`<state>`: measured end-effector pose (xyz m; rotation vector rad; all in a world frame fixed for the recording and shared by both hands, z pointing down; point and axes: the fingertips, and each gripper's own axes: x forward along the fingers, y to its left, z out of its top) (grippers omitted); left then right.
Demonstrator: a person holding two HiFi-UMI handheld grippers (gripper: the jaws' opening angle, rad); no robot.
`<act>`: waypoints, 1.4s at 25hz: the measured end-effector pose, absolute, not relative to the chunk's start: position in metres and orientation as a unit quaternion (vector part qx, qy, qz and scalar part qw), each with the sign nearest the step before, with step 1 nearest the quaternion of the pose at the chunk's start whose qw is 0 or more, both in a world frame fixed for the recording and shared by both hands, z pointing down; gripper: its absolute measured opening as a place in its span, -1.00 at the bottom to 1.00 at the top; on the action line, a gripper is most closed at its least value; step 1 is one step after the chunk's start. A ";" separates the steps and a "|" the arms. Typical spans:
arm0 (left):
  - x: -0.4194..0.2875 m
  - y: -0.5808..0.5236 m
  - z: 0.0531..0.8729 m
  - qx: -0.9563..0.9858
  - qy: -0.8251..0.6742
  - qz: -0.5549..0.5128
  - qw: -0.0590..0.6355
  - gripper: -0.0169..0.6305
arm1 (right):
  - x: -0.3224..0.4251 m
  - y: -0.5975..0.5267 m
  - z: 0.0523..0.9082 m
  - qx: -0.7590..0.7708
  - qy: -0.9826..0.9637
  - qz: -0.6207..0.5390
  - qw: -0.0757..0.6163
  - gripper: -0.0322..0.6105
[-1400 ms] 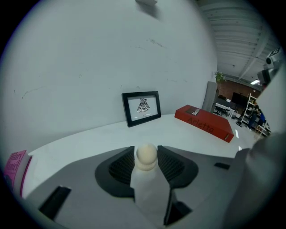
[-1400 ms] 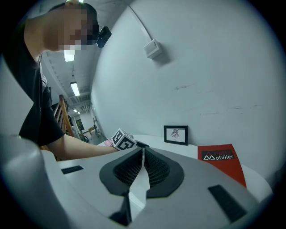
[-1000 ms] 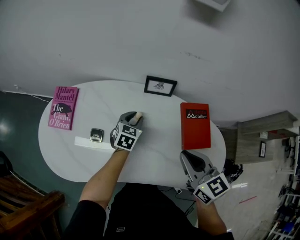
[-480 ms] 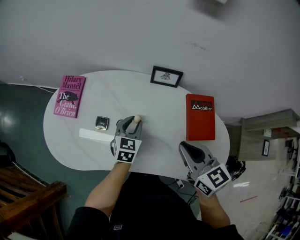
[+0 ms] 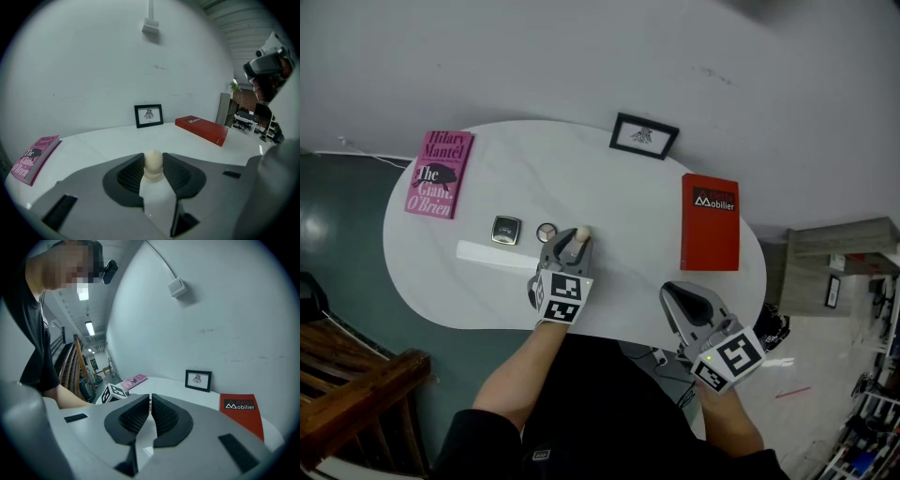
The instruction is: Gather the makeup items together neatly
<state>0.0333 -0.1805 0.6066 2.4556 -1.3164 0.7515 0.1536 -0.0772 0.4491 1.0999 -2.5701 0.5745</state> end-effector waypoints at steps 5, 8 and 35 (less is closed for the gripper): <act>0.036 -0.175 0.616 0.847 -0.447 0.262 0.119 -0.54 | 0.155 -0.071 0.451 0.383 -0.889 0.201 0.147 -0.78; 0.040 -0.174 0.622 0.849 -0.445 0.263 0.114 -0.54 | 0.157 -0.068 0.452 0.385 -0.888 0.202 0.151 -0.78; 0.014 -0.144 0.530 0.829 -0.496 0.249 0.063 -0.59 | 0.186 -0.058 0.386 0.368 -0.917 0.137 0.076 -0.78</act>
